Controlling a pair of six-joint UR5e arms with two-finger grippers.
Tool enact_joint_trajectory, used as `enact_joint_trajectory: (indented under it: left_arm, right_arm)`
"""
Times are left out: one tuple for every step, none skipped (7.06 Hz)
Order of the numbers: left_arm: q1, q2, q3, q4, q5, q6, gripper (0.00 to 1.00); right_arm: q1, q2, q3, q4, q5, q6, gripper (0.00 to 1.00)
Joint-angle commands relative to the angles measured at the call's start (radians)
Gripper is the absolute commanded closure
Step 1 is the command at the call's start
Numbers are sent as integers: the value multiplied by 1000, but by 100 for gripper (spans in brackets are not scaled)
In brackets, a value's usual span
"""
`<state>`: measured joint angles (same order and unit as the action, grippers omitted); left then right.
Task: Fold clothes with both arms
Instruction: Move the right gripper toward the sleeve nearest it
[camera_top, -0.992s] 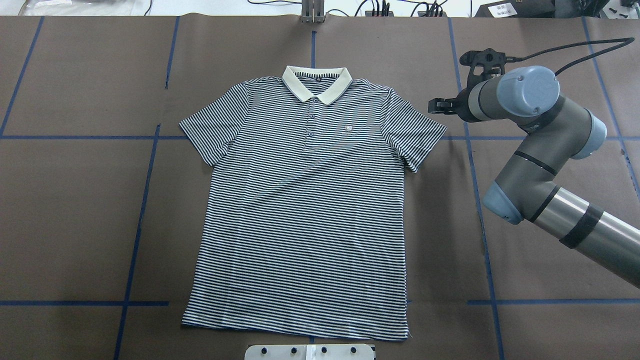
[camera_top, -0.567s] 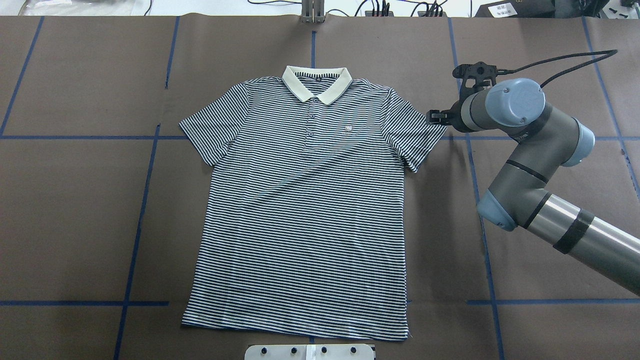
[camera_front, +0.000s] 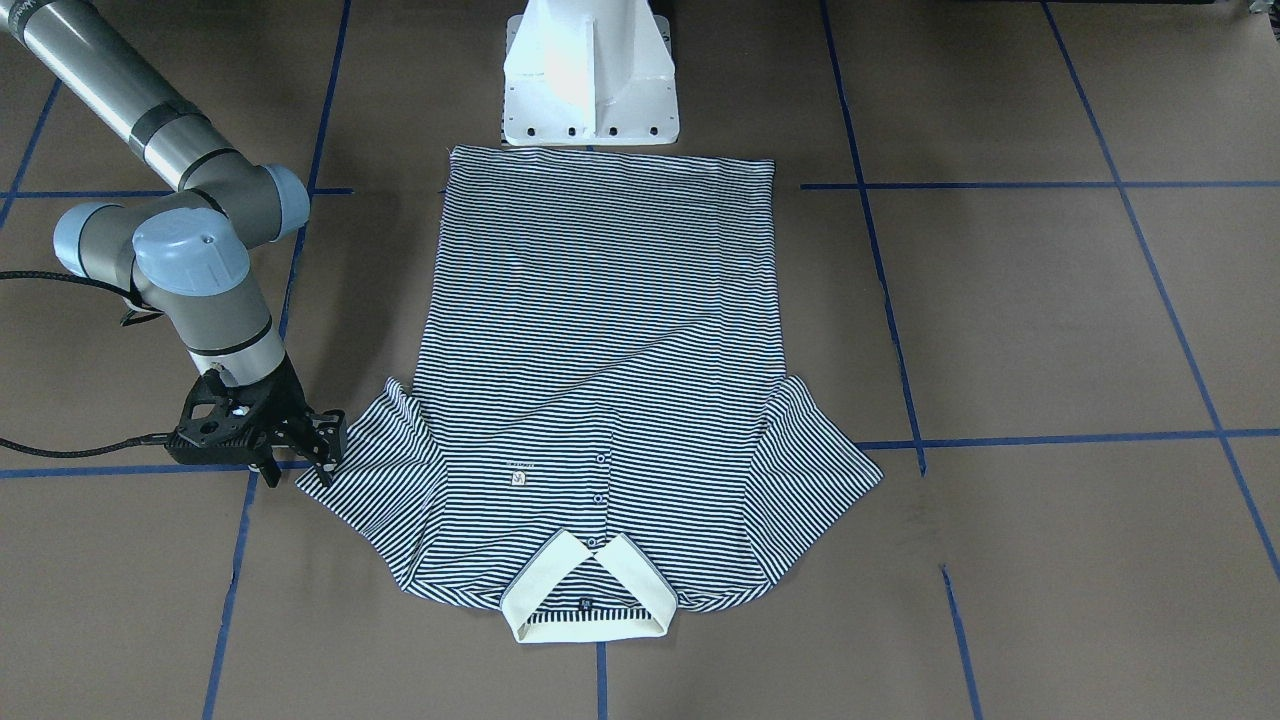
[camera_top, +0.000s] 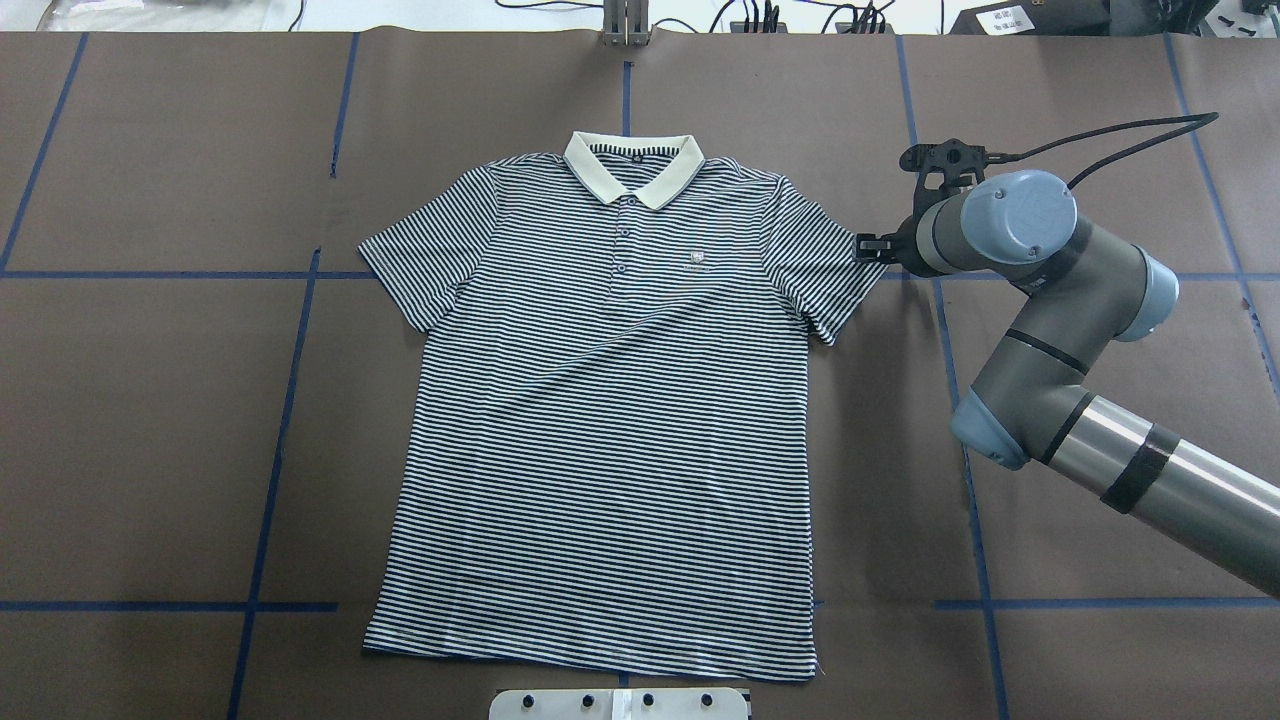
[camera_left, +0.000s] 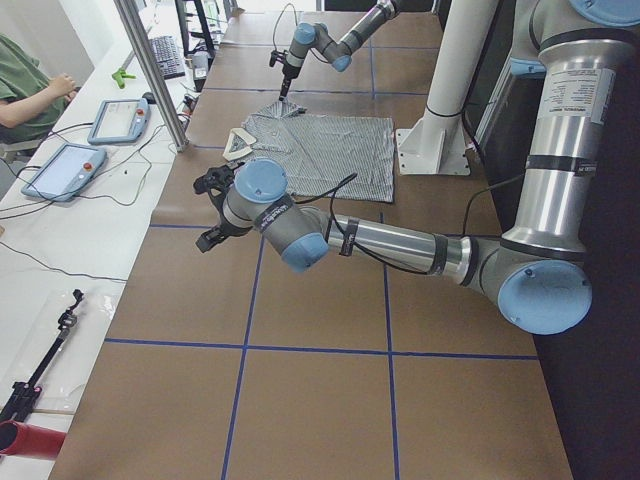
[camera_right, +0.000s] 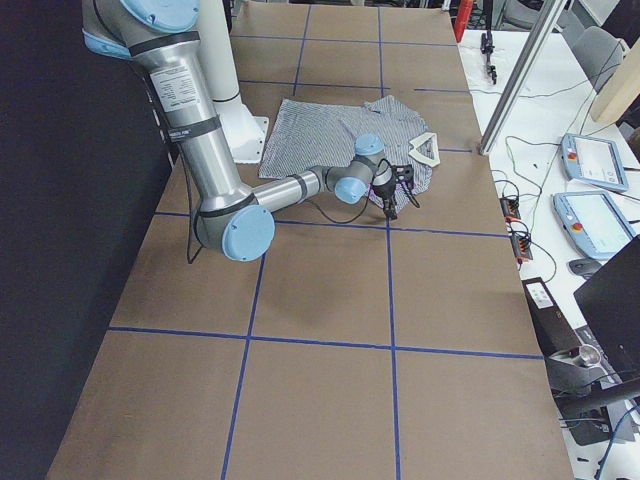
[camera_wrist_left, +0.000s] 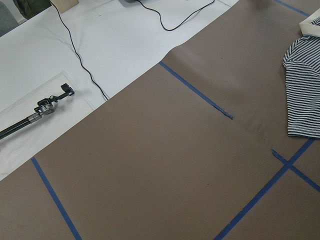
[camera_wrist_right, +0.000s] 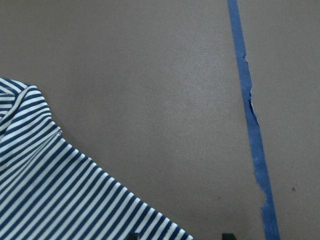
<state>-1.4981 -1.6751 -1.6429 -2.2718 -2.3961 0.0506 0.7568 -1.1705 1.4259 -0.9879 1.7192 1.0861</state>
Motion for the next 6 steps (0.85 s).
enact_joint_trajectory:
  left_arm:
    - [1, 0, 0, 0, 0, 0, 0]
    - [1, 0, 0, 0, 0, 2, 0]
    - [1, 0, 0, 0, 0, 2, 0]
    - [1, 0, 0, 0, 0, 2, 0]
    - [1, 0, 0, 0, 0, 2, 0]
    - [1, 0, 0, 0, 0, 2, 0]
  right_arm:
    - [-7, 0, -1, 0, 0, 0, 38]
    - [-7, 0, -1, 0, 0, -2, 40]
    - [-7, 2, -1, 0, 0, -3, 57]
    - [-8, 2, -1, -2, 0, -8, 71]
    - [-8, 2, -1, -2, 0, -9, 94]
    - [-8, 5, 1, 2, 0, -9, 100]
